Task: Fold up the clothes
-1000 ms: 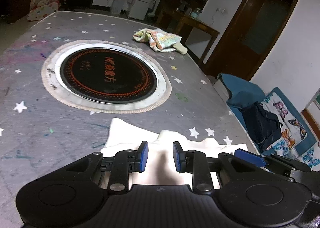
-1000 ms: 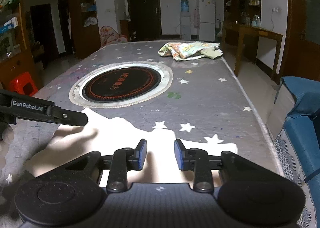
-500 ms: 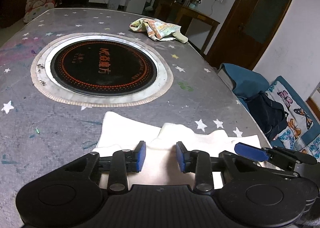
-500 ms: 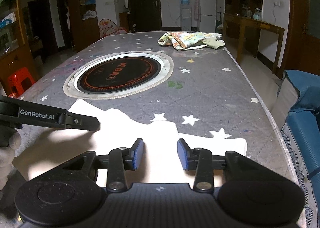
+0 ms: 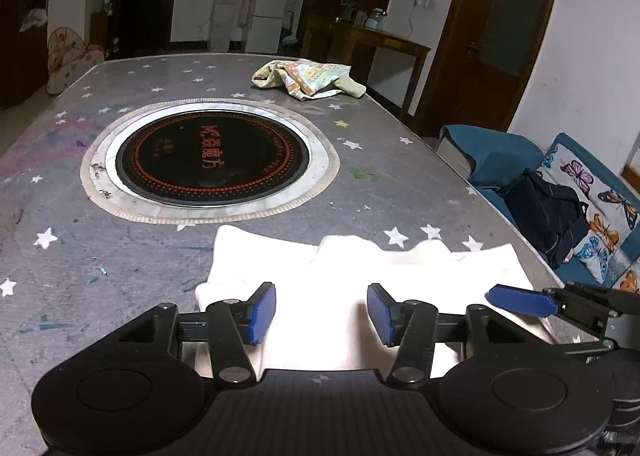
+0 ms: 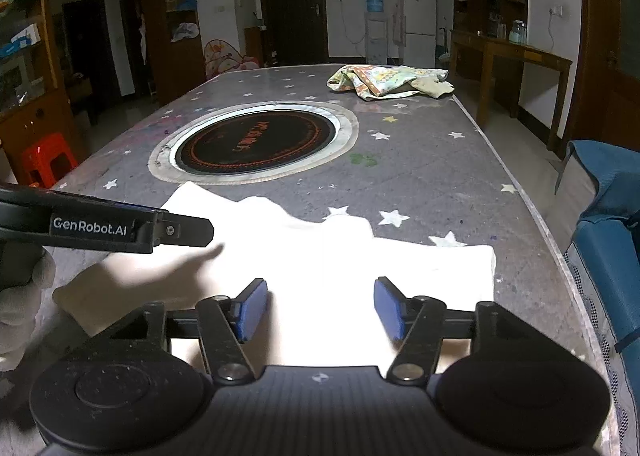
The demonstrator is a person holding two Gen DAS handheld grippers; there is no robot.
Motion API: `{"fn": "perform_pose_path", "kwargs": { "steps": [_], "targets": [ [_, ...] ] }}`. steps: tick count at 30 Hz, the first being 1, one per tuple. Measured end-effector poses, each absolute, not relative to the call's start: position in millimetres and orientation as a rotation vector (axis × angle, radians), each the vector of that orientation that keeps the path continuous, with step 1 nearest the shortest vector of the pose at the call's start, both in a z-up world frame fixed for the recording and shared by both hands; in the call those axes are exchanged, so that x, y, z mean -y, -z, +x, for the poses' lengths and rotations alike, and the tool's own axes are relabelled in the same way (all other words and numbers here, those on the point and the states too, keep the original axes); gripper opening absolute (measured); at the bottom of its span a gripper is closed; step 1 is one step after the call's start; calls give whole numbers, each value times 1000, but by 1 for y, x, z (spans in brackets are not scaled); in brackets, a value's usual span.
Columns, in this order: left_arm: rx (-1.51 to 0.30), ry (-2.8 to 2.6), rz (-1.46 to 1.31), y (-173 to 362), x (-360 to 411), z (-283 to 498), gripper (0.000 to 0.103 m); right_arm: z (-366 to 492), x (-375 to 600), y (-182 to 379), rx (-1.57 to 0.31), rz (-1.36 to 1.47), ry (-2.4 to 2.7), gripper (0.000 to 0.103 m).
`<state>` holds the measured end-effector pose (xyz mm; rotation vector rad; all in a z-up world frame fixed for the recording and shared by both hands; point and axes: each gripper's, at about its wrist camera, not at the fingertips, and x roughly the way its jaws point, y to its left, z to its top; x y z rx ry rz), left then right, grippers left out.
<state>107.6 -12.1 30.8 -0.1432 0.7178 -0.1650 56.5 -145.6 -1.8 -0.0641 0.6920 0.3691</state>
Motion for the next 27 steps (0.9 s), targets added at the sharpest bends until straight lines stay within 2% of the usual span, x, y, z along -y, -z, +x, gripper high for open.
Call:
{"fn": "perform_pose_path", "kwargs": {
  "steps": [6, 20, 27],
  "targets": [
    [-697, 173, -91, -30, 18, 94, 56, 50, 144, 3, -684, -73, -367, 68],
    [-625, 210, -30, -39, 11, 37, 58, 4, 160, -12, -659, -49, -378, 69],
    [-657, 195, 13, -25, 14, 34, 58, -1, 163, -1, -684, -50, -362, 69]
  ]
}}
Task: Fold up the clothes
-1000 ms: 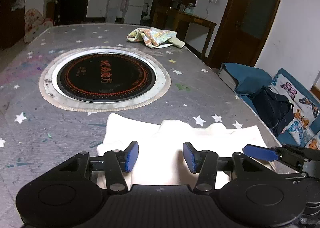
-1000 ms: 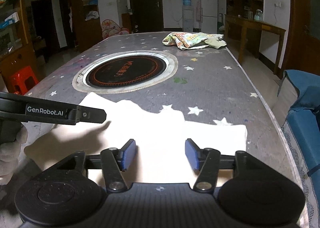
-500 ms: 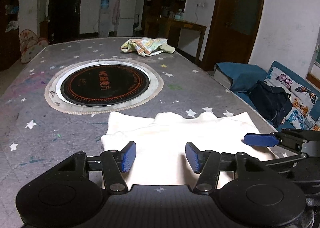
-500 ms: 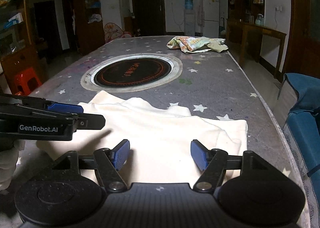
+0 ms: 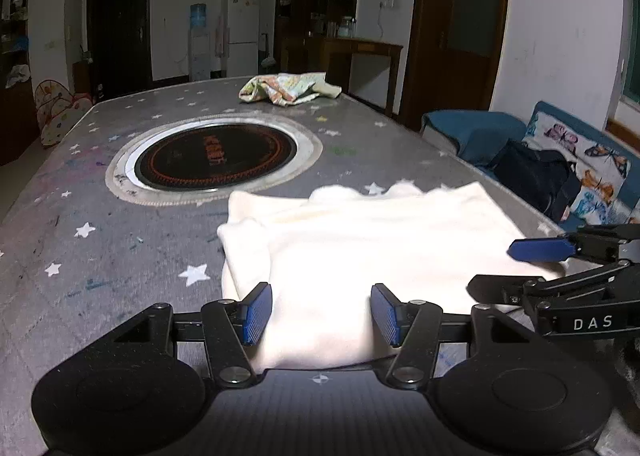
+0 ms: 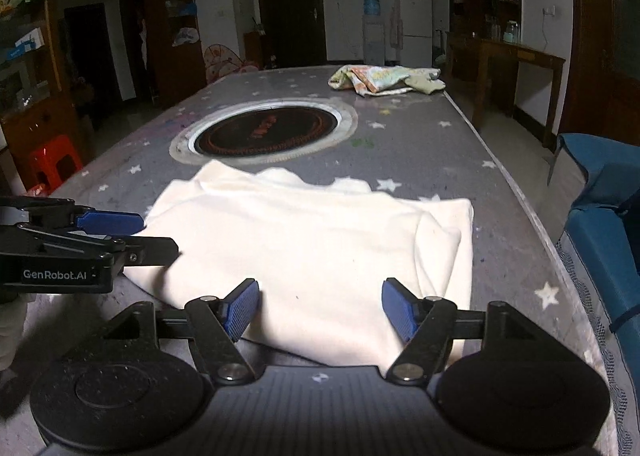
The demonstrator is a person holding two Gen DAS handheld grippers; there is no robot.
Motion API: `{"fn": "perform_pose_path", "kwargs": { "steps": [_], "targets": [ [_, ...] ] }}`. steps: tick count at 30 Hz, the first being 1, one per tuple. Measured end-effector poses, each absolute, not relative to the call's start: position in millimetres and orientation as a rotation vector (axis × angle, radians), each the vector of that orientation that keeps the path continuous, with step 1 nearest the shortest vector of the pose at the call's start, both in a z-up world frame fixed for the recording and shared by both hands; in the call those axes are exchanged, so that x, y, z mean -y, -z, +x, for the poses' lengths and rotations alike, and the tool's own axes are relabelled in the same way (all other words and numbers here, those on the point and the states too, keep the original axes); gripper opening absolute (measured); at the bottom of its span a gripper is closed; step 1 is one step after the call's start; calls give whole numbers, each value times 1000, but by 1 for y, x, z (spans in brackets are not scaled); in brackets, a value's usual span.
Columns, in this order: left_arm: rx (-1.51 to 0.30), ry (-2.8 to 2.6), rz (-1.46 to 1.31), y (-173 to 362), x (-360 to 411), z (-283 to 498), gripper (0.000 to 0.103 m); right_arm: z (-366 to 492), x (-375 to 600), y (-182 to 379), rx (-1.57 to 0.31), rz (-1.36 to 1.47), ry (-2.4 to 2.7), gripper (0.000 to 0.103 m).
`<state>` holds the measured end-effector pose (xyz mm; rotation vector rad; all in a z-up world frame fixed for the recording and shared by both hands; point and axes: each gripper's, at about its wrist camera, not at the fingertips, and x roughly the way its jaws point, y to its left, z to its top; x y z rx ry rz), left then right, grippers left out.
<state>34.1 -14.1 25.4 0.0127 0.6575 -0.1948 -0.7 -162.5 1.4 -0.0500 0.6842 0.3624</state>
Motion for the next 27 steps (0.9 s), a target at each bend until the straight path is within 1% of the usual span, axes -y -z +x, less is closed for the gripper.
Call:
{"fn": "perform_pose_path", "kwargs": {
  "steps": [4, 6, 8, 14, 16, 20, 25, 27],
  "targets": [
    [-663, 185, 9, -26, 15, 33, 60, -3, 163, -5, -673, -43, -360, 71],
    [-666, 184, 0, -29, 15, 32, 63, -5, 164, -8, -665, -42, -357, 75],
    [-669, 178, 1, -31, 17, 30, 69, -7, 164, -9, -660, -42, -354, 80],
    [-671, 165, -9, -35, 21, 24, 77, -12, 164, -12, -659, -25, -344, 86],
    [-670, 160, -8, -36, 22, 21, 78, -14, 163, -13, -658, -24, -343, 86],
    [-669, 148, -9, -38, 23, 16, 82, -18, 163, -15, -652, -20, -338, 94],
    [-665, 141, -5, -39, 23, 10, 87, -24, 163, -17, -649, -13, -333, 99],
    [-666, 139, -4, -39, 24, 8, 89, -26, 162, -18, -649, -13, -328, 103]
  ]
}}
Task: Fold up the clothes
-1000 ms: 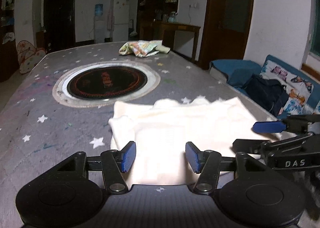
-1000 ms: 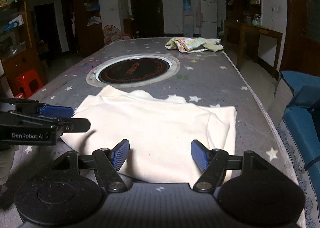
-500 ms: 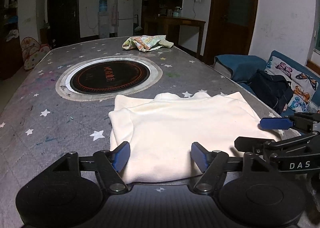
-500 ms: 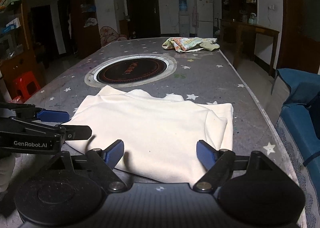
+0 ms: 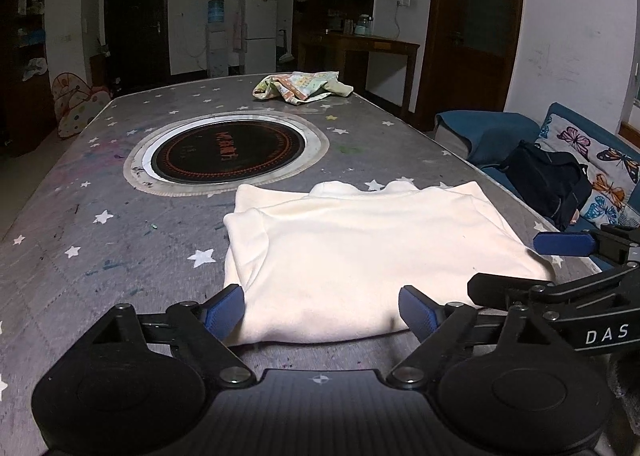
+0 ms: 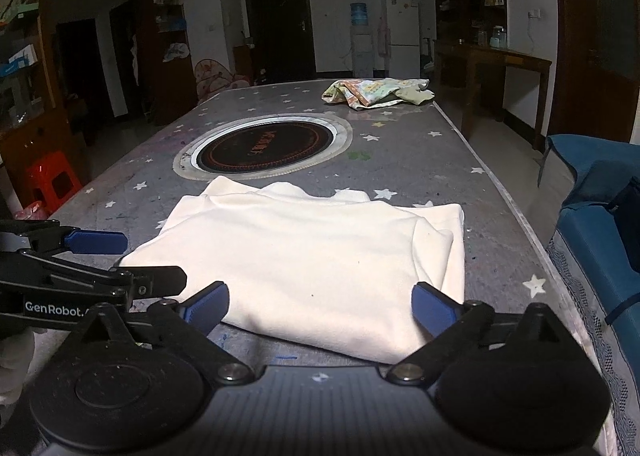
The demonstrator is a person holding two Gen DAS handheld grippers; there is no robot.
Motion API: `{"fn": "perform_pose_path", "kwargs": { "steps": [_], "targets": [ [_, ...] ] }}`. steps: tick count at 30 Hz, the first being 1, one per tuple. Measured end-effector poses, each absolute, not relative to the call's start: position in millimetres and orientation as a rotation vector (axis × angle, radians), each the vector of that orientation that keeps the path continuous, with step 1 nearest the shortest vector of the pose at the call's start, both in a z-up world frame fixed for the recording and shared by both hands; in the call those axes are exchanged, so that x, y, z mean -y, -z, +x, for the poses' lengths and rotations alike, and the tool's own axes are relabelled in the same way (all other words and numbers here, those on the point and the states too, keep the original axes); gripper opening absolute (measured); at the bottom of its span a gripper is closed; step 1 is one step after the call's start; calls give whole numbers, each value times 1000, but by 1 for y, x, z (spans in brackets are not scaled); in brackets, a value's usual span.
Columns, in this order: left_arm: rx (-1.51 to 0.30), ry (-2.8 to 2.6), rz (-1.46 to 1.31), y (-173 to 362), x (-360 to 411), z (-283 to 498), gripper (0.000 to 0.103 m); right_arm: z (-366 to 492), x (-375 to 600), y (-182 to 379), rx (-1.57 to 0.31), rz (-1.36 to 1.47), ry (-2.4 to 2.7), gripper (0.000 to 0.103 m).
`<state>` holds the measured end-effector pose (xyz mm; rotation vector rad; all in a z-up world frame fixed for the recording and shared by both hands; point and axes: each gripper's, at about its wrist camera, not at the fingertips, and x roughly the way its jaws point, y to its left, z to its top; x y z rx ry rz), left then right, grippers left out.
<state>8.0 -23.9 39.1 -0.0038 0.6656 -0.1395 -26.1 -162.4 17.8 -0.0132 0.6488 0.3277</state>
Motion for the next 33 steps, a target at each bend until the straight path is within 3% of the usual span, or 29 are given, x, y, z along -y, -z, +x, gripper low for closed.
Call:
{"fn": "perform_pose_path", "kwargs": {
  "steps": [15, 33],
  "targets": [
    [-661, 101, 6, -40, 22, -9, 103, -41, 167, -17, -655, 19, -305, 103],
    [-691, 80, -13, -33, 22, -24, 103, -56, 165, -12, -664, -4, -295, 103]
  ]
}}
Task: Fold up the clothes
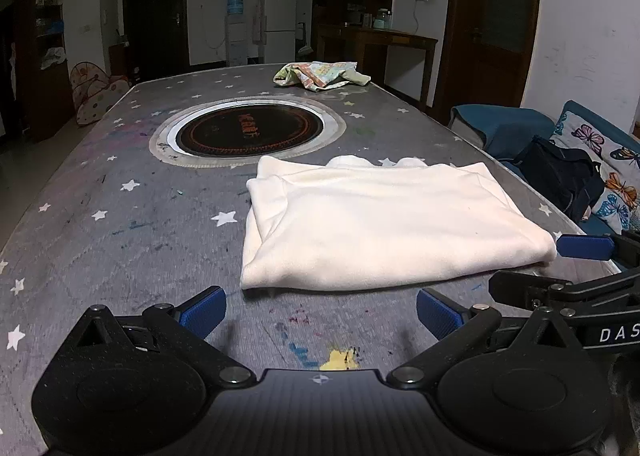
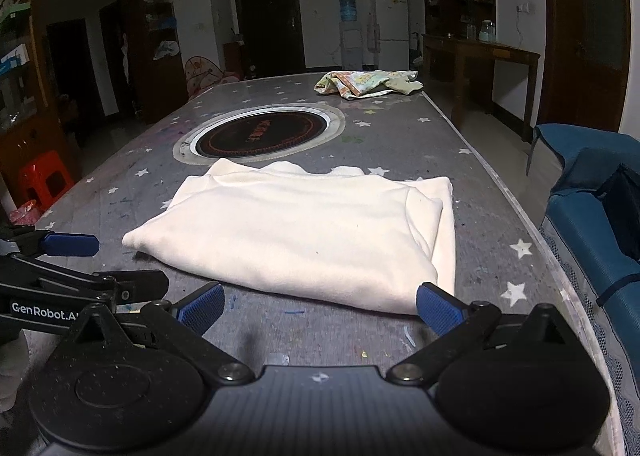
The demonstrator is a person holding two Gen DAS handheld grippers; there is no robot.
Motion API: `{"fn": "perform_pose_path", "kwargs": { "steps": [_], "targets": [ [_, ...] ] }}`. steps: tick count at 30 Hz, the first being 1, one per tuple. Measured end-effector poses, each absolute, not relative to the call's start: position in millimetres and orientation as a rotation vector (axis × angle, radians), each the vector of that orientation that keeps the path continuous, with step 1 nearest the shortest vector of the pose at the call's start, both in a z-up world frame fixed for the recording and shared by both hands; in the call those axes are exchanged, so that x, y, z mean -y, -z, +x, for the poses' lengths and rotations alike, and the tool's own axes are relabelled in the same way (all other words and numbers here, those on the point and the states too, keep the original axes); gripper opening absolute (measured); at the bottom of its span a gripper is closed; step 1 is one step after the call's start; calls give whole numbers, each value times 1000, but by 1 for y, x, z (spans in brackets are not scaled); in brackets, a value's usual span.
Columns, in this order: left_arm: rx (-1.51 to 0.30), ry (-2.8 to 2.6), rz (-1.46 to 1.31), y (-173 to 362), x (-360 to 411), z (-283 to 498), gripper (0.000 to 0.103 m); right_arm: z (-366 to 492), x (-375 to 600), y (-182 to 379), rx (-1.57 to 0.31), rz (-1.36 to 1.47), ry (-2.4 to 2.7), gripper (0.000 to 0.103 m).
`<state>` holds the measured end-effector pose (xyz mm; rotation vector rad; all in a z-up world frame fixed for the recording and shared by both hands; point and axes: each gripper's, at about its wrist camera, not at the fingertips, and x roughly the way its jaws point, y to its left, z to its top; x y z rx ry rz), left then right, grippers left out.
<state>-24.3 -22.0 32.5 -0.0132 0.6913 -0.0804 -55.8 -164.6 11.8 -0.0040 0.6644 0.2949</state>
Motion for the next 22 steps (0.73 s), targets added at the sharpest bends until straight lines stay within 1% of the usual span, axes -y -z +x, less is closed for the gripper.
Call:
{"fn": "perform_pose_path", "kwargs": {
  "steps": [22],
  "targets": [
    [-688, 77, -15, -30, 27, -40, 103, -71, 167, -14, -642, 0, -301, 103]
  ]
}}
